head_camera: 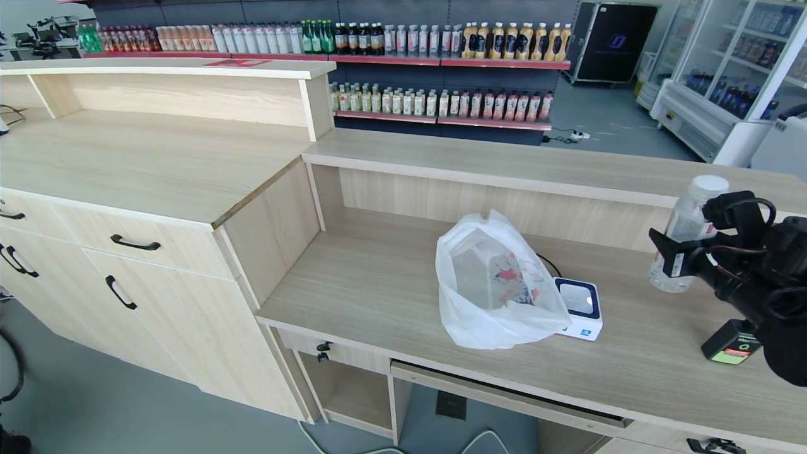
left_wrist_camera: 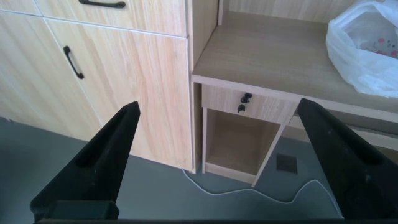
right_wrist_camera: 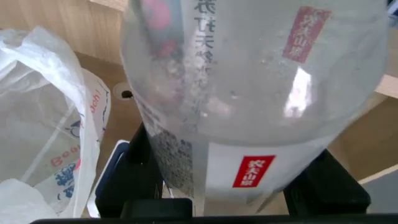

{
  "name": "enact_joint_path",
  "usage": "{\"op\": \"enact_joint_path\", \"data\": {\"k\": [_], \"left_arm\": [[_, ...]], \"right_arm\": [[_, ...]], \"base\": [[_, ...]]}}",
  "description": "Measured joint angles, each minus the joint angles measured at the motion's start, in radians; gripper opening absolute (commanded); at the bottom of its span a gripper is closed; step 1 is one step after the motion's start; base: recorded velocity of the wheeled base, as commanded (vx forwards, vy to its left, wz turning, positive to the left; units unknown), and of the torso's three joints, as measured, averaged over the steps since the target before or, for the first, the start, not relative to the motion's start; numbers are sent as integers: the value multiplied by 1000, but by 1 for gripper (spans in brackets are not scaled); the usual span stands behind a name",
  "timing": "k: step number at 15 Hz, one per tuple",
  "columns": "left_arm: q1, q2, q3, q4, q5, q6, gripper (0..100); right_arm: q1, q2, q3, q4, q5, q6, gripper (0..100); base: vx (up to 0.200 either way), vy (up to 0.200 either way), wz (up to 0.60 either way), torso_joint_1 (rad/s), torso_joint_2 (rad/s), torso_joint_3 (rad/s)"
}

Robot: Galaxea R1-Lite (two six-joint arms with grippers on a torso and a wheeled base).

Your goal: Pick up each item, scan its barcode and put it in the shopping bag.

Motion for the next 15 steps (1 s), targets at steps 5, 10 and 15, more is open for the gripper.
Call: {"op": "enact_joint_path", "data": {"k": [5,10,15], "left_arm": [[0,0,0,0,0,0,100],[0,0,0,0,0,0,100],[0,0,0,-1,0,0,100]], "right_arm": [[-16,-114,53,39,-81,-60,0],[-10,-162,50,73,-150,-68,0],[46,-119,-35,80,-13,116,0]], "base": [[0,0,120,0,0,0],[0,0,600,0,2,1],[0,0,0,0,0,0]]}}
